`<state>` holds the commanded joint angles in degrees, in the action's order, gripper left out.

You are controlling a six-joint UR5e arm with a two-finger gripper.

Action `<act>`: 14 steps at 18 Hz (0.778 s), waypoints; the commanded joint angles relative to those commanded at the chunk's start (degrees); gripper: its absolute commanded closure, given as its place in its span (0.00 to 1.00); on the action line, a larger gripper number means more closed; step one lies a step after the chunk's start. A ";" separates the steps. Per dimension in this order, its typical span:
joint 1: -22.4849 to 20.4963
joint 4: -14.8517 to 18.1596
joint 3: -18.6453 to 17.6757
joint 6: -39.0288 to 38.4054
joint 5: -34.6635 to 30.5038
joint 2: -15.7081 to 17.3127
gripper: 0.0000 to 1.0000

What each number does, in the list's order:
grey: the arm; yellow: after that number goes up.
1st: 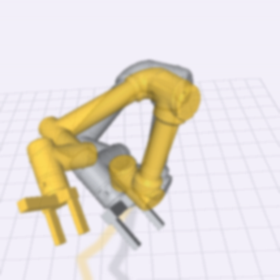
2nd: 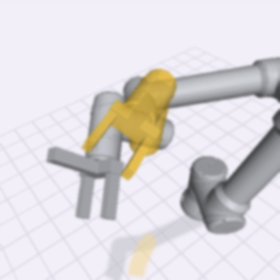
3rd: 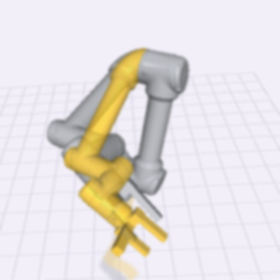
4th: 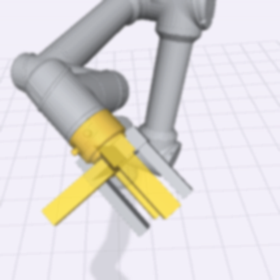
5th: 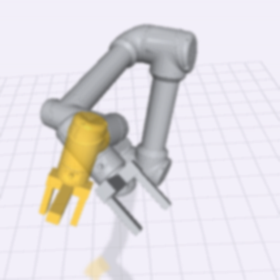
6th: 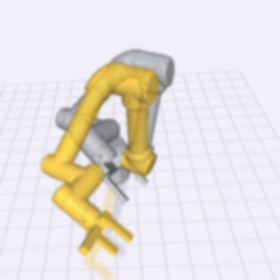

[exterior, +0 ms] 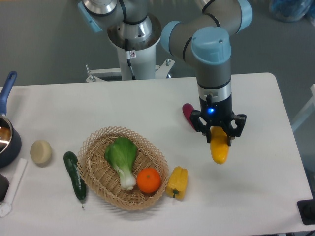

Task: Place the mango on the table
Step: 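Hold the yellow mango in the gripper and lift it slightly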

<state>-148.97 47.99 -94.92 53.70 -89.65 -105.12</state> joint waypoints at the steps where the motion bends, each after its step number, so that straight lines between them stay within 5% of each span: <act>1: -0.35 0.00 -0.52 0.18 0.00 0.00 0.60; 14: -1.58 -0.35 0.00 1.32 0.00 -0.53 0.60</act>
<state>-150.56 47.64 -94.92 55.02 -89.65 -105.64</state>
